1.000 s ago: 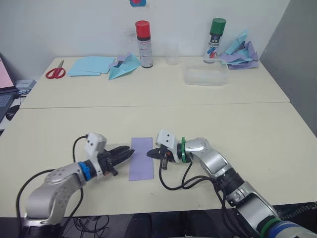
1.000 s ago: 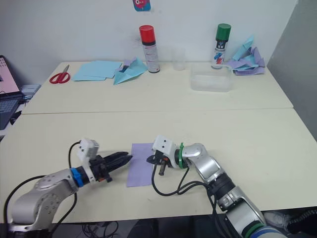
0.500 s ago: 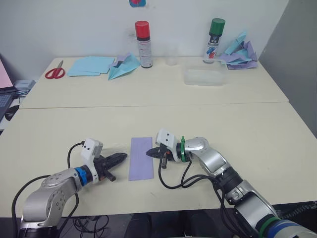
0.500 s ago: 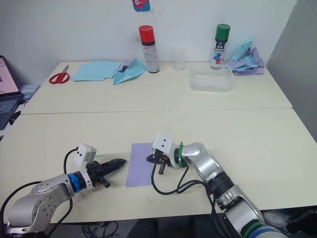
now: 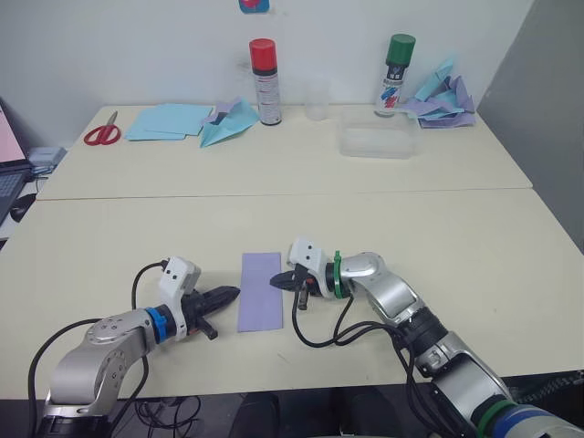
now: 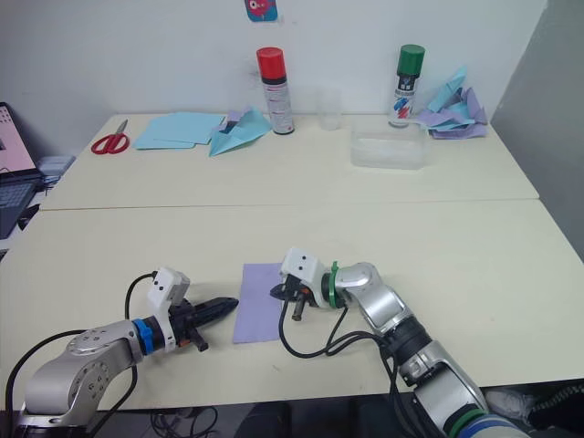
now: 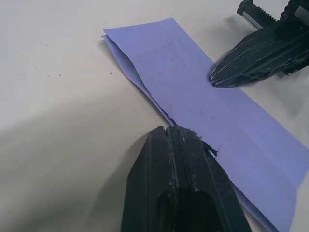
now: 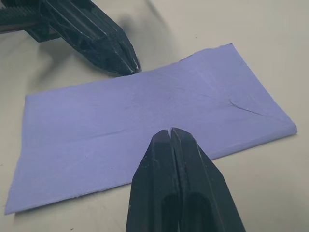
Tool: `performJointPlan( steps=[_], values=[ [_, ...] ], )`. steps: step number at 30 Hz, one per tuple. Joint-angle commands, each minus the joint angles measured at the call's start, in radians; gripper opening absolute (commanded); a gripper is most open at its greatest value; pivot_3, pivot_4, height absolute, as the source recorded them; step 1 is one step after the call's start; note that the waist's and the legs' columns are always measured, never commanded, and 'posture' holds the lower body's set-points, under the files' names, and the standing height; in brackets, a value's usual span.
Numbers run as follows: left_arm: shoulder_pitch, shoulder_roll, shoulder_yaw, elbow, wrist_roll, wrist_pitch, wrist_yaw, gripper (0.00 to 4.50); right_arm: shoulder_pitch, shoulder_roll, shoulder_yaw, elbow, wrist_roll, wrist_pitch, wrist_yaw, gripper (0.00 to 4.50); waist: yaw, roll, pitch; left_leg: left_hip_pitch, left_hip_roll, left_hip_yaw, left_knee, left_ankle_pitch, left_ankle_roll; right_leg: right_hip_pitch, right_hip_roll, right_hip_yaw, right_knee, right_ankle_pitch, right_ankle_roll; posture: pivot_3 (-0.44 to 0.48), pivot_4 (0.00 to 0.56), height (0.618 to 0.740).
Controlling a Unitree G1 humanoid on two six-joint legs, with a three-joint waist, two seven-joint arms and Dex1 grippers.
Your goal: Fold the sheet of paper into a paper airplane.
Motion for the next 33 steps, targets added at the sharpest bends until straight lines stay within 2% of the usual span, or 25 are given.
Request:
performJointPlan(
  steps=[1,14,22,33],
  values=[
    [0.010,0.022,-0.001,-0.009,0.007,-0.009,-0.018,0.01,0.024,-0.019,-0.013,-0.045,0.026,0.069,0.018,0.00,0.000,0.000,0.000,0.000,0.000,0.000,0.000,0.000,0.000,0.000,0.000,0.000,0.000,0.000,0.000,0.000,0.150,0.740],
    [-0.032,0.058,-0.062,0.015,0.060,-0.066,-0.075,0.01,0.028,-0.033,-0.008,-0.098,0.063,0.148,0.023,0.00,-0.001,0.000,0.000,-0.001,0.000,0.001,0.000,0.000,0.000,-0.001,0.000,0.001,0.000,0.000,0.000,0.000,0.150,0.740],
    [-0.093,0.057,-0.050,-0.022,0.030,-0.042,-0.075,0.01,0.038,-0.025,0.030,-0.066,0.032,0.119,0.005,0.00,-0.001,0.000,0.000,-0.001,0.000,0.002,0.000,0.000,0.000,-0.001,0.001,0.001,0.000,0.000,0.000,0.000,0.150,0.740],
    [-0.136,0.039,-0.088,-0.058,0.016,-0.017,-0.068,0.01,0.026,-0.023,0.026,-0.034,0.022,0.101,0.004,0.00,-0.004,-0.001,0.000,0.000,0.000,0.002,0.000,0.000,0.000,-0.001,0.003,0.001,0.001,0.000,0.000,0.000,0.150,0.740]
  ],
)
